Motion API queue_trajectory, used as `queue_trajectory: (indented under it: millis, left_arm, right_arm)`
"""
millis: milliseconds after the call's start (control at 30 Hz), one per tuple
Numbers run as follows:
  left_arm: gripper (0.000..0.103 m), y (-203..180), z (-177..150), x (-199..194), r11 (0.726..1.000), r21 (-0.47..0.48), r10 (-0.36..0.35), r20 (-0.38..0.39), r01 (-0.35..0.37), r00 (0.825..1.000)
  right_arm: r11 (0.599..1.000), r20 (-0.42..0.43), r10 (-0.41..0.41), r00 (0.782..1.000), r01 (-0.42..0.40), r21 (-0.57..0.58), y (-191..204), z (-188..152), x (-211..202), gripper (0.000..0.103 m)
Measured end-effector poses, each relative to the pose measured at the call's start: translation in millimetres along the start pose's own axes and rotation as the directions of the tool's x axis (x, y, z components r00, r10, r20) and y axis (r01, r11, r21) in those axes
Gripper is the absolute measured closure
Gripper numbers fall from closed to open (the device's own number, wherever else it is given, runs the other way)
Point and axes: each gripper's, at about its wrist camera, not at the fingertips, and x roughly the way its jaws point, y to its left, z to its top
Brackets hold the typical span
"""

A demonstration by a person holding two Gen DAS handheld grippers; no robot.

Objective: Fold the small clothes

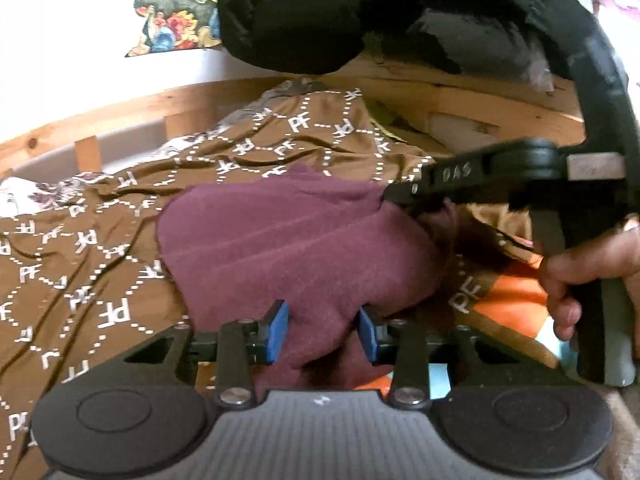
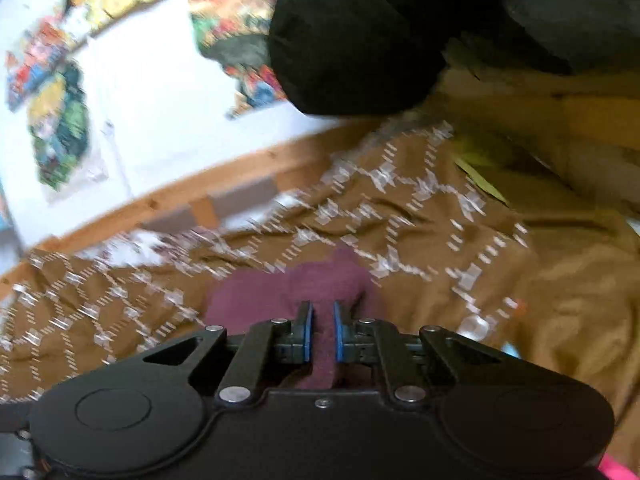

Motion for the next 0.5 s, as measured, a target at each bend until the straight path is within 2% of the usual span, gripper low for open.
queue_trajectory:
  millis: [167, 300, 400, 500]
  left_arm:
    - [0.061, 1, -1, 5, 0.998, -0.032, -0.054, -0.02, 0.054, 0.998]
    - [0.061, 4, -1, 2, 0.996, -0.046, -0.08, -0.02, 0.079, 0.997]
    - [0.061, 16, 0, -8, 0.987, -0.124, -0.106, 0.011, 0.106, 0.994]
    - [0.06, 34, 1, -17, 0.965, -0.228, -0.123, 0.03, 0.126, 0.992]
  right_arm:
    - [0.995, -0.077, -0.095, 0.992, 0.098, 0.031, -11, -8, 4, 0.093]
    - [0.985, -0.189, -0.158, 0.969, 0.167, 0.034, -14, -19, 15, 0.094]
    - [0.983, -0.196, -0.144, 0.97, 0.163, 0.085, -20, -21, 14, 0.094]
    - [0.982, -0.198, -0.152, 0.968, 0.171, 0.085, -20, -23, 14, 0.093]
